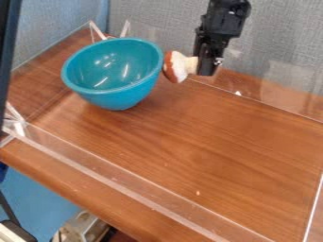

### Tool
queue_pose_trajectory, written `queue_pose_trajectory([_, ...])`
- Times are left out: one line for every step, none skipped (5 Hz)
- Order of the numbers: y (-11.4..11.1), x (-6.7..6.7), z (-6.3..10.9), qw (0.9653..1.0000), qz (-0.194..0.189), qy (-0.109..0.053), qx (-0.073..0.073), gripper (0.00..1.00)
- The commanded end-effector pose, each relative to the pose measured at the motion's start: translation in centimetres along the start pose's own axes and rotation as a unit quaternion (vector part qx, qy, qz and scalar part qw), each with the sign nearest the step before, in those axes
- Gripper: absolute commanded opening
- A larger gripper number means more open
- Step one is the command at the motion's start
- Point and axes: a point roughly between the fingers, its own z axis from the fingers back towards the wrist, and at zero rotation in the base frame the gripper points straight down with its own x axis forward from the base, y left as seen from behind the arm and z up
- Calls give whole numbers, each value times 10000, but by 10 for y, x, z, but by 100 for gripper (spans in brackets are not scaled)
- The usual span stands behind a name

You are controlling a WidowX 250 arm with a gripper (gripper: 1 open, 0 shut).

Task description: Put the mushroom in the blue bowl

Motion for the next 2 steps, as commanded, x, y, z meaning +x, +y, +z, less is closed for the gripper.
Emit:
queue_pose_trajectory([4,-10,35,9973,539,-373,322,0])
queue_pose_trajectory([0,-15,25,9939,1027,-378,159,0])
